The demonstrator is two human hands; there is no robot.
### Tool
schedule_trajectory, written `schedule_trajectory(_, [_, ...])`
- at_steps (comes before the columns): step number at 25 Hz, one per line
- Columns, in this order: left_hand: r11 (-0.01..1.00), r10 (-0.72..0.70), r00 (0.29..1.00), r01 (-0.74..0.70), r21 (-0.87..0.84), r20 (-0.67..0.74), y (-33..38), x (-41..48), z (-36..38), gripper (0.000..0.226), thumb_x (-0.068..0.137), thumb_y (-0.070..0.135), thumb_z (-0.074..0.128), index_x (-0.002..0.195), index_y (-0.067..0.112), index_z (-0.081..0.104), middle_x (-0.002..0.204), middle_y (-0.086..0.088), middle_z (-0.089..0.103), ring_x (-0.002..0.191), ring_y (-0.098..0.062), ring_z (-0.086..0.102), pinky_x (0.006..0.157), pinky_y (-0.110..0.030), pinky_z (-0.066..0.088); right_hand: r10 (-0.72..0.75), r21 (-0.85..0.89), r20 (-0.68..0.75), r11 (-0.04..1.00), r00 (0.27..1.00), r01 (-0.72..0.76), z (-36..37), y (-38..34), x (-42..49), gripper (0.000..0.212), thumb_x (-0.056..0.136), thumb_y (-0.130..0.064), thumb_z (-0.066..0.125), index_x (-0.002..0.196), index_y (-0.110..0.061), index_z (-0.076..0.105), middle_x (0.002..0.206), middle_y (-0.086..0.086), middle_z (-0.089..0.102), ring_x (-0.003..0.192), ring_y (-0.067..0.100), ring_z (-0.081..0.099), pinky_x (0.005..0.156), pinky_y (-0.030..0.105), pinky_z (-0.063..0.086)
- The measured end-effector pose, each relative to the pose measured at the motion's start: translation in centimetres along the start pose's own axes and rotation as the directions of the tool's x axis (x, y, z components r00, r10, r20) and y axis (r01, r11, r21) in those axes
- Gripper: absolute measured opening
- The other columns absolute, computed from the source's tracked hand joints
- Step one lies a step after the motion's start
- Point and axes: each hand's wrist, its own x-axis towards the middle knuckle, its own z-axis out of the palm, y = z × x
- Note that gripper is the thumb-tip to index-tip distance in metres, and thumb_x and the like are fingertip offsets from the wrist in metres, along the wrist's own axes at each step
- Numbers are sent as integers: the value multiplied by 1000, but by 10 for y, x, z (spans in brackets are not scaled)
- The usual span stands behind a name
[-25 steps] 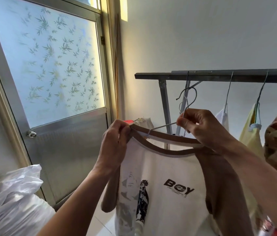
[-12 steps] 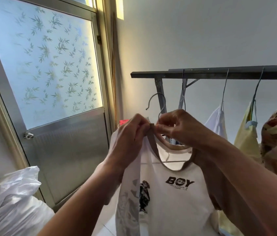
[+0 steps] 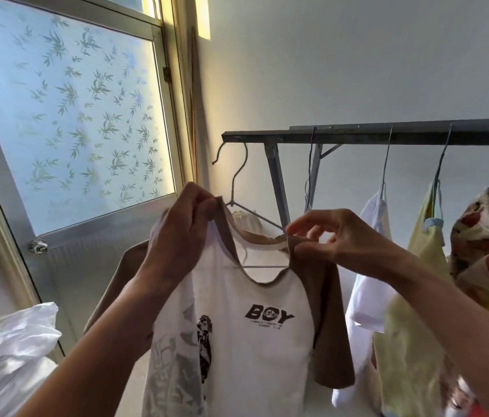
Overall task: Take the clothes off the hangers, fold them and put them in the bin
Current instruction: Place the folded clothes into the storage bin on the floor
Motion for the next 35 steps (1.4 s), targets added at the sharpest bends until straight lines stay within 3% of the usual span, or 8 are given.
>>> schedule_trajectory(4, [998, -37, 999, 36, -55, -5, -4, -1, -6, 12, 100, 19, 50, 89, 22, 51, 72, 21, 59, 71, 13, 55, 67, -29, 39, -56, 1, -174, 998, 983, 57, 9, 8, 6, 4, 80, -18, 77, 79, -19, 73, 72, -7, 68, 69, 4, 61, 60, 15, 45])
schedule_trajectory(11, [998, -27, 999, 26, -51, -19, -7, 1, -13, 9, 100, 19, 50, 92, 19, 53, 79, 17, 63, 74, 10, 57, 71, -31, 46, -190, -35, -289, 982, 938, 188, 19, -2, 11, 18, 84, -5, 70, 78, -22, 74, 82, -11, 69, 76, 6, 63, 67, 20, 53])
schedule_trajectory(15, [997, -62, 992, 56, -58, -106, -17, 4, -26, 9, 101, 15, 48, 93, 14, 52, 84, 15, 64, 77, 12, 58, 70, -13, 44, 81, 229, -458, 973, 885, 30, 14, 17, 16, 26, 88, -3, 64, 73, -24, 65, 66, -9, 62, 67, 8, 58, 61, 28, 53])
schedule_trajectory(20, [980, -173, 956, 144, -134, -238, -25, 6, -27, 10, 102, 13, 46, 95, 8, 53, 81, 6, 59, 69, 12, 54, 64, -5, 40, 101, -22, -135, 994, 986, -105, 20, 23, 11, 28, 91, -2, 60, 74, -26, 61, 66, -10, 58, 60, -2, 56, 63, 25, 50])
schedule_trajectory(22, [979, -174, 958, 143, -146, -228, -23, 3, -21, 10, 101, 10, 47, 95, 6, 54, 80, 9, 59, 69, 15, 55, 63, -2, 38, 101, 166, -61, 982, 993, -90, 22, 20, 11, 15, 88, -5, 66, 89, -19, 63, 80, -3, 64, 73, 6, 62, 63, 26, 54])
schedule_trajectory(25, [974, -163, 976, 137, -179, -143, -22, -3, -13, 13, 100, 8, 48, 90, 12, 54, 81, 8, 63, 73, 11, 60, 66, -4, 43, 96, 523, -12, 849, 995, -76, 20, 15, 15, 44, 78, -19, 76, 117, -14, 57, 99, 5, 67, 77, 16, 66, 56, 25, 51])
schedule_trajectory(29, [977, -193, 975, 181, -114, -110, -30, -7, -6, 15, 99, 16, 52, 87, 22, 57, 80, 11, 66, 70, 3, 61, 65, -10, 44, 145, 558, -189, 829, 971, -15, 24, 1, 23, 18, 85, -22, 67, 80, -5, 63, 60, 4, 56, 43, 9, 41, 39, 18, 33])
schedule_trajectory(35, [965, -256, 942, 264, 6, -216, -46, -11, -17, 11, 99, 19, 52, 95, 11, 58, 75, 11, 57, 71, -8, 54, 59, -17, 37, 292, 551, -431, 835, 854, -8, -14, -2, 26, 30, 93, -9, 57, 64, -14, 52, 45, -9, 40, 35, 4, 29, 35, 14, 24])
